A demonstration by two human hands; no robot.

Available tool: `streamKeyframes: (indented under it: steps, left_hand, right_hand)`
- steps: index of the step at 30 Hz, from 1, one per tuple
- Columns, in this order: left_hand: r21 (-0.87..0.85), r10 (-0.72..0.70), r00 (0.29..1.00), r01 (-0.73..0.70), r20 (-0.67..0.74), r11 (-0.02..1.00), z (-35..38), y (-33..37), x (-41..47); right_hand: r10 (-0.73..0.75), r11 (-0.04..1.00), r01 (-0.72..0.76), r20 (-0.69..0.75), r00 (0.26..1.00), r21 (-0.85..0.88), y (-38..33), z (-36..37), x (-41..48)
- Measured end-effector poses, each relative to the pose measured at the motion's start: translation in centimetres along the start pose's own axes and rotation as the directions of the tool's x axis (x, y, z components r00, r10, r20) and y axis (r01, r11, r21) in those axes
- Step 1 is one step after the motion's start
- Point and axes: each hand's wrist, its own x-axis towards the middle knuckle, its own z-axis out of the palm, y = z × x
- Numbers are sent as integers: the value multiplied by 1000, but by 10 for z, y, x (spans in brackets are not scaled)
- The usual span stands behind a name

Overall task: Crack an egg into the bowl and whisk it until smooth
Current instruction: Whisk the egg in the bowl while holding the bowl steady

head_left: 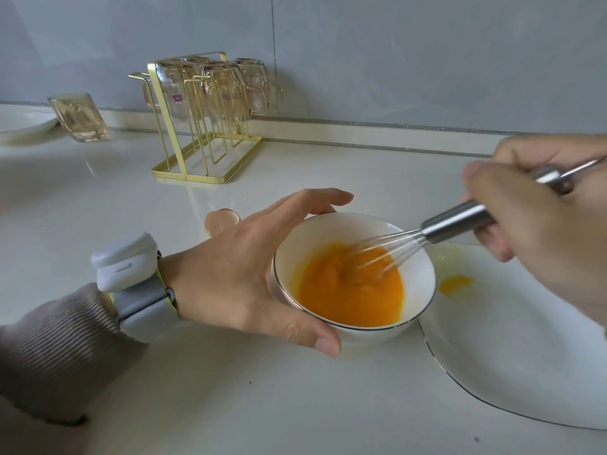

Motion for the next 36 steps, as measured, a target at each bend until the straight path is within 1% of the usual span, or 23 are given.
streamKeyframes:
  steps: [2,4,6,9,11,13,15,18,20,22,24,27,30,32,33,36]
  left_hand:
    - [-16,21,1000,-21,1,1000,1,0,1]
    - [-20,13,1000,-13,-6,1000,0,0,1]
    - [-13,-3,1000,3,-8,1000,0,0,0]
    - [-20,6,1000,-7,-1,1000,0,0,0]
    - [-29,1,1000,-2,-4,1000,0,0,0]
    - [-22,-5,1000,4,-7,1000,0,0,-1]
    - [-10,0,1000,0,-6,1000,0,0,0]
    - [-6,9,1000,-9,-11,1000,0,1,0]
    - [-15,2,1000,-2,-8,1000,0,0,0]
    - [-13,-2,1000,2,-1,1000,0,1,0]
    - [-15,-10,1000,10,4,1000,0,1,0]
    - [-12,-15,1000,15,3,1000,0,2,0]
    - [-4,-11,1000,11,-2,1000,0,1,0]
    - [-8,-13,1000,13,-3,1000,-1,0,-1]
    - [-8,-12,1000,12,1,1000,-1,0,0]
    - [-1,-10,1000,10,3,1000,-1,0,-1]
  right_hand:
    - [-20,1000,19,48,999,15,-3,1,-3]
    - [26,997,-28,30,999,76,0,-2,1]
    - [48,995,-49,5,999,88,1,-2,3]
    - [2,997,-7,53,999,83,1,1,0]
    - [8,994,-11,32,999,113,2,1,0]
    - [11,995,-10,-10,1000,96,4,0,3]
    - [9,993,-7,-20,1000,116,5,0,4]
    - [-16,985,5,60,998,171,4,0,0]
    - [-40,989,26,90,995,146,2,2,-2]
    - [-36,994,31,45,998,108,4,2,-2]
    - [3,993,-4,10,1000,118,7,2,0]
    - [59,981,-61,16,998,184,9,2,2]
    - [77,984,-76,0,997,164,9,2,3]
    - [74,971,-81,37,997,223,8,3,2]
    - [70,970,-75,31,997,232,8,3,1]
    - [78,981,-74,-20,997,178,8,4,2]
